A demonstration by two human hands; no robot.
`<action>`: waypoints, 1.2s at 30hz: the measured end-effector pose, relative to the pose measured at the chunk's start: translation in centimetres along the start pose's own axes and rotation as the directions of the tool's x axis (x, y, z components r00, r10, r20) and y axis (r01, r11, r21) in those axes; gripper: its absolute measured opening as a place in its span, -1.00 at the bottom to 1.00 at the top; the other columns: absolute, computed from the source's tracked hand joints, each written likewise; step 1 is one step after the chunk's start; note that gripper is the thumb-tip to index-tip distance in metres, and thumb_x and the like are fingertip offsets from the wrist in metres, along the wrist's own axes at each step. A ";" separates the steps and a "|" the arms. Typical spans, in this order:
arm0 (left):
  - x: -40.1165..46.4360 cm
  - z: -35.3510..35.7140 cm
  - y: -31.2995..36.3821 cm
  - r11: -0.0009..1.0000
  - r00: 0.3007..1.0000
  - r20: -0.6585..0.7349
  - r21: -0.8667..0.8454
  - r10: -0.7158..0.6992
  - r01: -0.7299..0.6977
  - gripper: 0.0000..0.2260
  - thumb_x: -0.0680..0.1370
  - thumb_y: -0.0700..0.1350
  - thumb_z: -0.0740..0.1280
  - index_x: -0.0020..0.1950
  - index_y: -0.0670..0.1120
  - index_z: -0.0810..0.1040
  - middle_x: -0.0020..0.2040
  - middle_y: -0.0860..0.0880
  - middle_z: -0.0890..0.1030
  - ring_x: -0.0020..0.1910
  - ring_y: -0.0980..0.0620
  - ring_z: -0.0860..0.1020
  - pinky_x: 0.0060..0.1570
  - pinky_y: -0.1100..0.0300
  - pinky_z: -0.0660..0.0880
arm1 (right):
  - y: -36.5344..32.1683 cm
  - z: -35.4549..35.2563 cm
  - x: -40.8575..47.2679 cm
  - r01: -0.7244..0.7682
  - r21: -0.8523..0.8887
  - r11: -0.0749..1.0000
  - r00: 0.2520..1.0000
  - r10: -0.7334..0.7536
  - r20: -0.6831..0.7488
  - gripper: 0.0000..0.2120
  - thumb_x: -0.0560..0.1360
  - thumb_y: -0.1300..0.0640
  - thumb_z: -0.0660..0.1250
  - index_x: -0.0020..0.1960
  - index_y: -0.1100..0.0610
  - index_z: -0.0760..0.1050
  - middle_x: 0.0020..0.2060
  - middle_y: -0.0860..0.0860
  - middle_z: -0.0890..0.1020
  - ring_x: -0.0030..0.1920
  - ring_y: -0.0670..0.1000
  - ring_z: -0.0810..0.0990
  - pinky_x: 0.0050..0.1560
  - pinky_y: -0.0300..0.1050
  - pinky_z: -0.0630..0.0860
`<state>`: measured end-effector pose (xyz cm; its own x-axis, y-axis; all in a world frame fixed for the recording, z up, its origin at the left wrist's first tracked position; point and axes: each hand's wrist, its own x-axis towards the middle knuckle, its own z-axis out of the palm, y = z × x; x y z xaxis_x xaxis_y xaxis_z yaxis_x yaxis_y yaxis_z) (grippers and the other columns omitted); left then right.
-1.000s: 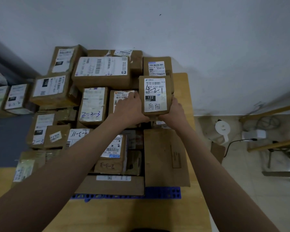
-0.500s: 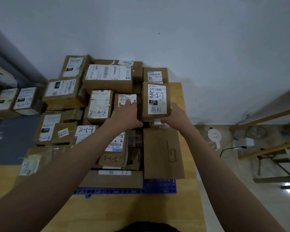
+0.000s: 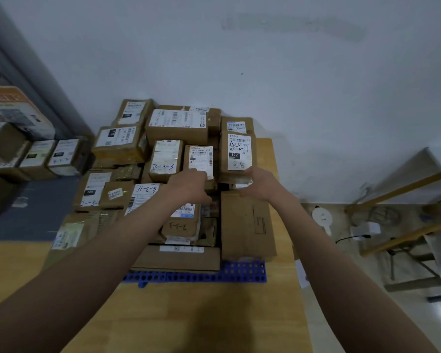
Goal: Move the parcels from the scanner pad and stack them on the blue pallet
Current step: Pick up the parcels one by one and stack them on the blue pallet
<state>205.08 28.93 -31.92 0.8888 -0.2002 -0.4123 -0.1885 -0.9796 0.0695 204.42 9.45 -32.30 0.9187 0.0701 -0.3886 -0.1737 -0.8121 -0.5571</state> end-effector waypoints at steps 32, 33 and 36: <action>-24.2 6.8 -33.9 0.951 0.953 0.085 -0.091 -0.289 0.297 -0.39 0.50 0.16 0.38 0.49 0.01 0.31 0.43 0.00 0.39 0.34 -0.05 0.43 0.25 -0.02 0.46 | -28.9 24.6 -7.8 0.360 -0.304 0.882 0.902 -0.247 0.353 -0.42 0.51 0.22 0.36 0.49 0.09 0.29 0.42 0.07 0.38 0.28 0.07 0.48 0.15 -0.13 0.52; -25.0 7.1 -35.3 0.950 0.953 0.087 -0.093 -0.290 0.298 -0.38 0.50 0.16 0.38 0.50 0.02 0.30 0.44 0.01 0.38 0.35 -0.05 0.42 0.24 -0.01 0.46 | -29.9 25.7 -8.0 0.362 -0.306 0.880 0.902 -0.249 0.352 -0.43 0.51 0.22 0.37 0.48 0.09 0.31 0.42 0.06 0.38 0.29 0.06 0.48 0.20 -0.09 0.52; -27.1 7.9 -38.7 0.950 0.955 0.104 -0.116 -0.278 0.289 -0.37 0.49 0.15 0.40 0.50 0.00 0.29 0.44 -0.01 0.38 0.35 -0.07 0.41 0.25 -0.02 0.44 | -32.2 28.5 -8.9 0.366 -0.305 0.879 0.902 -0.254 0.350 -0.43 0.48 0.18 0.40 0.46 0.07 0.33 0.41 0.05 0.40 0.32 0.06 0.46 0.23 -0.06 0.51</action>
<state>184.98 72.43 -30.63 0.8579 0.0824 -0.5071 0.1261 -0.9906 0.0524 191.76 51.52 -31.81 0.7485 0.4725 -0.4653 0.2922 -0.8648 -0.4082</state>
